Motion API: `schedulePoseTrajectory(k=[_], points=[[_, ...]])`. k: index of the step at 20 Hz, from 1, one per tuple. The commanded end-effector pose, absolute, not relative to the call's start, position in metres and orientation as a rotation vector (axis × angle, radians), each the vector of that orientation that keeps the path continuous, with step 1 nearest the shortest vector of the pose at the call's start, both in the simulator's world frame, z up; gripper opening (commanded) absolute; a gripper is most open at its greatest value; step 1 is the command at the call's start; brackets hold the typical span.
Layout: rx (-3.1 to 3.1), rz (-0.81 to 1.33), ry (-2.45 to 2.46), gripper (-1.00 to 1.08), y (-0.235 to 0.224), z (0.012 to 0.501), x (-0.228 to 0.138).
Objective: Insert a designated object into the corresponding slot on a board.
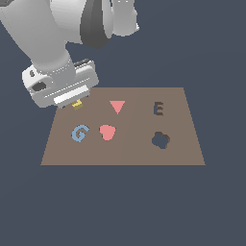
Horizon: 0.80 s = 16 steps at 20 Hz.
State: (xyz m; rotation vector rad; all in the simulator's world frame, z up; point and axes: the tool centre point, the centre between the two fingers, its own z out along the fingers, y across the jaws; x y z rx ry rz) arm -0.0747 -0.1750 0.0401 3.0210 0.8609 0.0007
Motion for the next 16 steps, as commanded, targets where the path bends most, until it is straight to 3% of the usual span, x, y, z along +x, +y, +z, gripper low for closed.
schedulePoseTrajectory(k=[1, 4, 5, 16], points=[[3.021, 0.000, 0.862, 1.00, -0.1752, 0.0329, -0.0749], [3.021, 0.000, 0.864, 1.00, -0.1751, 0.0299, -0.0749], [3.021, 0.000, 0.864, -1.00, -0.1751, 0.0299, -0.0749], [3.021, 0.000, 0.864, -1.00, -0.1751, 0.0301, -0.0749]])
